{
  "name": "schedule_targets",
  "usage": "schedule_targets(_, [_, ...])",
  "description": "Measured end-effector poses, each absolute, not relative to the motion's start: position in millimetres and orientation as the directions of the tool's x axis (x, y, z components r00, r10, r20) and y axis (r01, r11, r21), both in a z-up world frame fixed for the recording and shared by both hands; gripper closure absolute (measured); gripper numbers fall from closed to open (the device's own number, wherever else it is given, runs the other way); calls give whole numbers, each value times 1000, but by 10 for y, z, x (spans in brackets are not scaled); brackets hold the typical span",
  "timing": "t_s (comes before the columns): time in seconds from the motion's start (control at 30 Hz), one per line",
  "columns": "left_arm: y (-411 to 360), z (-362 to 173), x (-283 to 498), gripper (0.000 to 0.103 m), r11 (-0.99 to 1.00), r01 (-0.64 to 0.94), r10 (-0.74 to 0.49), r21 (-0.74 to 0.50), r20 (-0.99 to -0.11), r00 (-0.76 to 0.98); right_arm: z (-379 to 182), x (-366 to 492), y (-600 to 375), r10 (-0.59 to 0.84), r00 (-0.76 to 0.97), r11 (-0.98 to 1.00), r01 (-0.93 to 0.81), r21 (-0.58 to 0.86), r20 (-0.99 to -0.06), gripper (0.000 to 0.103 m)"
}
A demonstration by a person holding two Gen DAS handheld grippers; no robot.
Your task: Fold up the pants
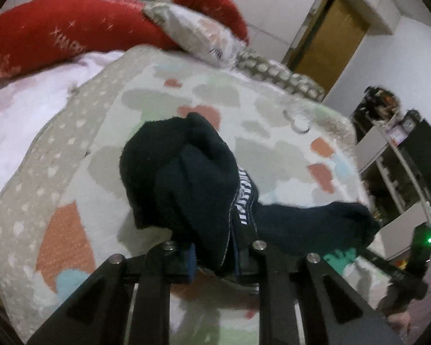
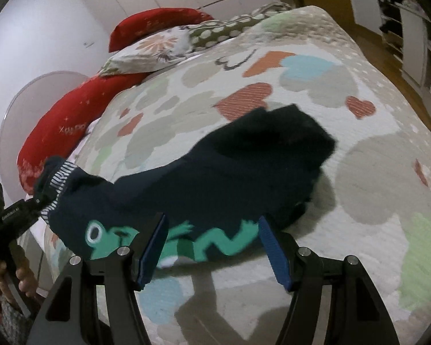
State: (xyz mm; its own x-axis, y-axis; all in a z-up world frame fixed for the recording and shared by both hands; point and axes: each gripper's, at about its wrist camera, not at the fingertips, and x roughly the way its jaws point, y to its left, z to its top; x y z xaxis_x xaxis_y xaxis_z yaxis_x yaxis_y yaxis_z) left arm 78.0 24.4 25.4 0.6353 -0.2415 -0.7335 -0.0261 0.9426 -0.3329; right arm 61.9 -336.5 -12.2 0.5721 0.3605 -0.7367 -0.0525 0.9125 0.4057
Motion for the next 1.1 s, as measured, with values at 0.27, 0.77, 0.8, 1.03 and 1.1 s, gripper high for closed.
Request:
schedule_targets(0.27, [614,-290,357,53,918,-194,-197,-346,-822,534,6,627,-3526,317,630,916,-8,402,-709,33])
schedule_targets(0.77, [903,359,-117,42,905,-194,-158,-379,-723,673,-281,1584,-3225,352,561,922,-69,381,-750,38])
schedule_targets(0.8, [856,407,-99,39,909,-174,-166,-378,-713,682,-270,1597,-3299,350,569,916,-42,398,-745,38])
schedule_targets(1.03, [249,413,371,29,965,-66,-141,-255,-711,689,61,1284,-3626,298,664,906,31,423,-686,33])
schedule_targets(1.1, [101,254,516,28,983,-66,-85,-172,-739,669,105,1134,-3747,275,682,901,63,428,-678,31])
